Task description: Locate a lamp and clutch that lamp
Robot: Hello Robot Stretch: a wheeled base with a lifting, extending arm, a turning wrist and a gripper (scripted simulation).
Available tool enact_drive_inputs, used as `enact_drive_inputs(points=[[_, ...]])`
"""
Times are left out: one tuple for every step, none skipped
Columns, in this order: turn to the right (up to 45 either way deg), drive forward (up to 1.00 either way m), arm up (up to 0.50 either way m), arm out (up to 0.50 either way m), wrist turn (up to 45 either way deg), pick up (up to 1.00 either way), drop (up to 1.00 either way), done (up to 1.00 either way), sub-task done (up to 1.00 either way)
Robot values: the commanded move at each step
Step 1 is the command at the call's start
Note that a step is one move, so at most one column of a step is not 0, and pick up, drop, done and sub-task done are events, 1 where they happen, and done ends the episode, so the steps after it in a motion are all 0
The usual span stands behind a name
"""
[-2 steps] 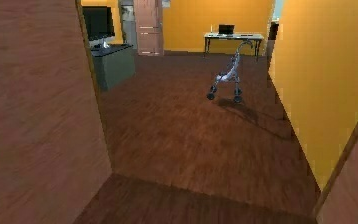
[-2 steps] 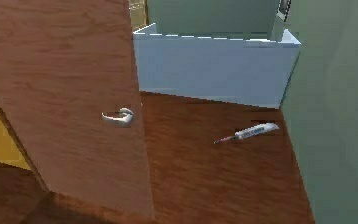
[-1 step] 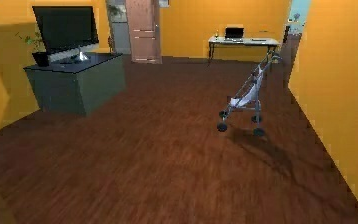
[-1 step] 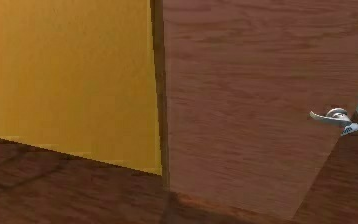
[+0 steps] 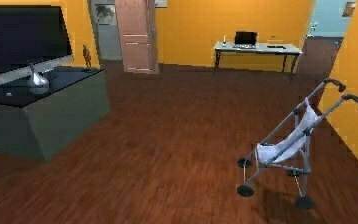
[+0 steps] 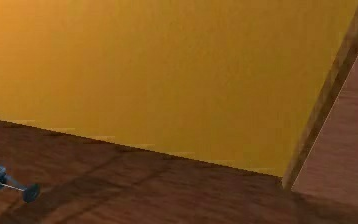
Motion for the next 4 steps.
enact_drive_inputs(points=[[0.0,1.0,0.0,0.0,0.0,0.0,0.0,0.0,0.0],[0.0,0.15,0.0,0.0,0.0,0.0,0.0,0.0,0.0],[12.0,0.0,0.0,0.0,0.0,0.0,0.0,0.0,0.0],[0.0,0.8,0.0,0.0,0.0,0.0,0.0,0.0,0.0]])
